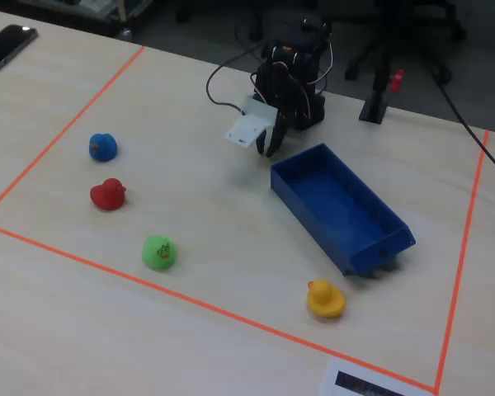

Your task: Grasp green duck and put it into box.

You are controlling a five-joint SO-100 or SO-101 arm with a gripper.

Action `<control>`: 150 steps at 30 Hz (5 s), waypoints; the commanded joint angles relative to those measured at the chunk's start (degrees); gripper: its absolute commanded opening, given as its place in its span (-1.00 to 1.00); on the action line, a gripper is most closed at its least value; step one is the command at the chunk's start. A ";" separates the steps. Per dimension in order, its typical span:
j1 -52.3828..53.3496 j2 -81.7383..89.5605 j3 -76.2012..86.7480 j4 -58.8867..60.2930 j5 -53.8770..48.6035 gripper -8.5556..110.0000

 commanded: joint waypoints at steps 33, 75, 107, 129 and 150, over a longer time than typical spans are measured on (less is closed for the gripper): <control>0.44 -0.53 -0.18 1.05 0.09 -0.79; 0.44 -0.53 -0.18 1.05 0.09 -0.79; 5.80 -27.33 -26.54 -12.13 -4.75 -0.38; 13.80 -88.86 -56.69 -90.26 -9.58 -0.23; 8.44 -124.10 -78.05 -107.23 -14.68 -0.27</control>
